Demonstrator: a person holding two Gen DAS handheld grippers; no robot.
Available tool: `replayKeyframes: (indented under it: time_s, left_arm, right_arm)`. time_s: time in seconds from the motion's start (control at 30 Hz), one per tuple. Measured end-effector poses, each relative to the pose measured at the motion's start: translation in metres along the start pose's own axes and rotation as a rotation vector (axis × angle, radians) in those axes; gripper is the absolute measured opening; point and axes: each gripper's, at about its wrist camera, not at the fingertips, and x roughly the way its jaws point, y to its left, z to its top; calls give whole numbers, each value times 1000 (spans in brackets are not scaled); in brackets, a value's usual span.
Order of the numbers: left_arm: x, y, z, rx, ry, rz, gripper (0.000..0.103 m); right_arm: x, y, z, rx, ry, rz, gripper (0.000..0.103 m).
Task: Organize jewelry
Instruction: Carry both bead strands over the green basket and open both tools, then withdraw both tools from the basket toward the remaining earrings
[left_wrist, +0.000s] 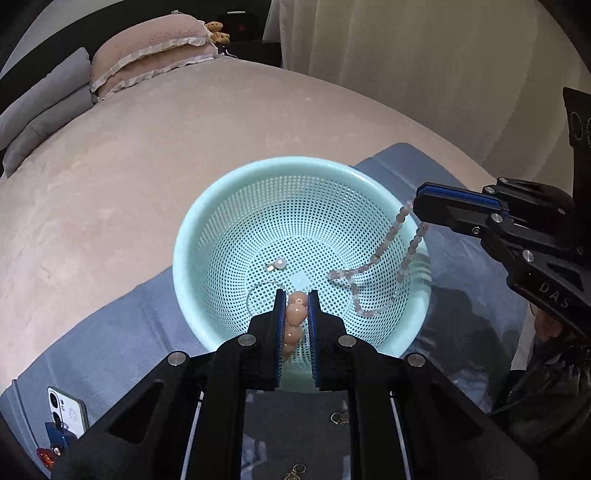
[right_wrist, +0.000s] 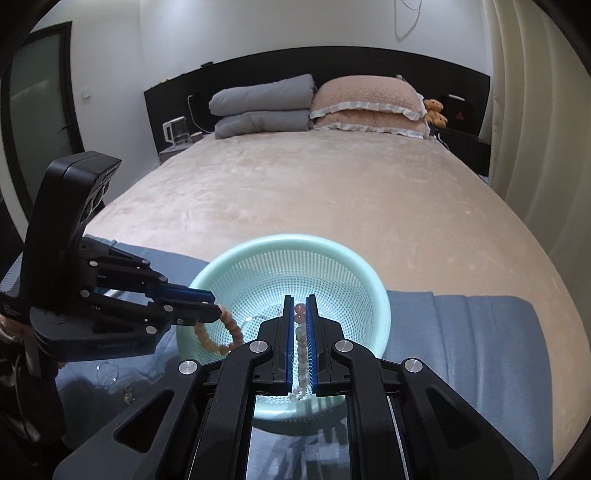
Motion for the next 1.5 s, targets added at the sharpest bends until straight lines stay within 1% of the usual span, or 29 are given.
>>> replayKeyframes:
  time_s: [0.2, 0.63, 0.83, 1.03, 1.07, 1.13, 1.17, 1.2, 1.23, 1.27, 1.3, 1.4, 1.47, 1.5]
  left_arm:
    - [22, -2, -6, -13, 43, -11, 12]
    - [37, -7, -9, -10, 67, -12, 12]
    - [41, -5, -4, -14, 64, -12, 12]
    - [36, -5, -10, -11, 46, -7, 13]
    - [34, -5, -10, -10, 35, 4, 15]
    - [28, -4, -11, -8, 18, 17, 27]
    - [24, -4, -12, -8, 6, 18, 40]
    - [19, -4, -13, -8, -11, 23, 57]
    - [14, -4, -13, -7, -29, 35, 64]
    - [8, -4, -14, -7, -45, 53, 75]
    - [2, -4, -15, -8, -64, 65, 78]
    - [-16, 1, -22, -17, -108, 102, 97]
    - [-30, 5, -30, -31, -147, 125, 97]
    - [-35, 7, -35, -38, -152, 129, 97]
  right_arm:
    - [20, 0, -16, 11, 38, 13, 6]
    - [31, 2, -30, -1, 74, 0, 6]
    - [30, -1, -31, 10, 66, -8, 6]
    - [21, -2, -31, 7, 27, -23, 9]
    - [19, -3, -32, 10, 21, -31, 9]
    - [12, -6, -32, 22, -11, -41, 22]
    - [8, -8, -33, 31, -33, -39, 44]
    - [3, -10, -33, 43, -59, -54, 67]
    - [-3, -11, -34, 54, -89, -81, 76]
    - [-9, -12, -35, 66, -119, -105, 89]
    - [-14, -14, -36, 78, -139, -117, 90]
    - [-26, -20, -44, 121, -173, -120, 89]
    - [-33, -23, -50, 155, -199, -126, 89]
    - [-36, -24, -54, 173, -206, -125, 89]
